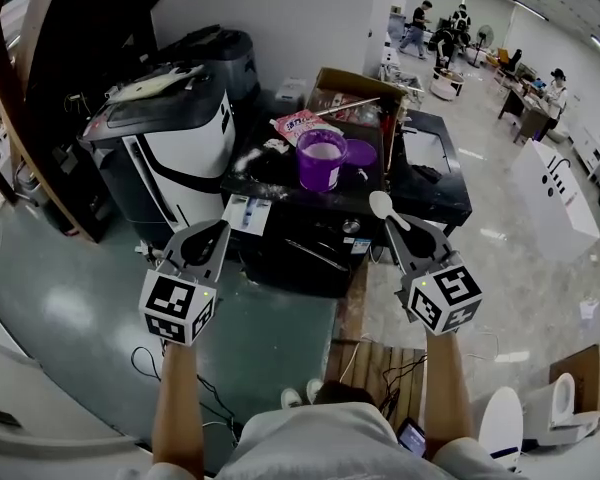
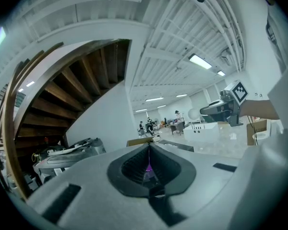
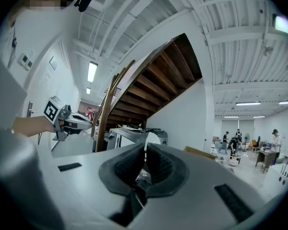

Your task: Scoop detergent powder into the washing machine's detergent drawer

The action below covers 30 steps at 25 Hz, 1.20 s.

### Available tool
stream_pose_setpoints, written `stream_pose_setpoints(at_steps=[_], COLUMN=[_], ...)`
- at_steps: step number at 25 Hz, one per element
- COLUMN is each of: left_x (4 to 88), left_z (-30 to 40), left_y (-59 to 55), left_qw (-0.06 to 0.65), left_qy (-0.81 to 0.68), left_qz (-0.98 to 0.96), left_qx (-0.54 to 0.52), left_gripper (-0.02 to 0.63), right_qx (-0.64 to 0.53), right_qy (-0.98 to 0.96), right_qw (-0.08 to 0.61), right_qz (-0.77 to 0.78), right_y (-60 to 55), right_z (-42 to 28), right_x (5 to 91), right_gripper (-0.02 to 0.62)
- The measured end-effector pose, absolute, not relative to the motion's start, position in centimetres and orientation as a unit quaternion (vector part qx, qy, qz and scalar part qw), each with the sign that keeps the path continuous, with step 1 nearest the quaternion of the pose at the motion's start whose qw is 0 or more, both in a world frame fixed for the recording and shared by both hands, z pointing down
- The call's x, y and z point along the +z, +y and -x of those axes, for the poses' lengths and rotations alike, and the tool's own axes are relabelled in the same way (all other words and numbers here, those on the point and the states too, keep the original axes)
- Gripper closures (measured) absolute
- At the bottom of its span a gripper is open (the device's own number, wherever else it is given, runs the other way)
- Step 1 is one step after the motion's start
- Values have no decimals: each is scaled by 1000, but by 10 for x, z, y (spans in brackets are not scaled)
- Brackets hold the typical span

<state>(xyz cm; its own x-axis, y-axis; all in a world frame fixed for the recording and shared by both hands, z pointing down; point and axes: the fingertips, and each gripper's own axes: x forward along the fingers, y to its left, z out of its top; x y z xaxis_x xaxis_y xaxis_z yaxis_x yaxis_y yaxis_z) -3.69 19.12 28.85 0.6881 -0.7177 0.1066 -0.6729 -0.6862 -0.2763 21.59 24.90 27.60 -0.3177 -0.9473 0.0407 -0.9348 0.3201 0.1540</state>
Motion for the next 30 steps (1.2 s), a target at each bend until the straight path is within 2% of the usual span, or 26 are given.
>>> stream_pose_setpoints(at_steps=[8, 16, 22, 30], left_x=[305, 312, 325, 315], left_z=[35, 8, -35, -90], left_y=[148, 54, -46, -169], left_qw=[98, 100, 82, 75], left_qy=[383, 390, 395, 409], left_qz=[912, 908, 905, 898], left_qx=[-110, -119, -137, -142], left_gripper=[595, 595, 595, 595], right_qx=[-40, -37, -6, 14], right_qy=[-810, -817, -827, -863], right_qw=[58, 65, 98, 187], right_qz=[-582, -571, -553, -469], right_y=[201, 96, -18, -151], right_z=[-225, -252, -289, -312], right_x=[289, 302, 328, 360], right_gripper=[589, 589, 589, 589])
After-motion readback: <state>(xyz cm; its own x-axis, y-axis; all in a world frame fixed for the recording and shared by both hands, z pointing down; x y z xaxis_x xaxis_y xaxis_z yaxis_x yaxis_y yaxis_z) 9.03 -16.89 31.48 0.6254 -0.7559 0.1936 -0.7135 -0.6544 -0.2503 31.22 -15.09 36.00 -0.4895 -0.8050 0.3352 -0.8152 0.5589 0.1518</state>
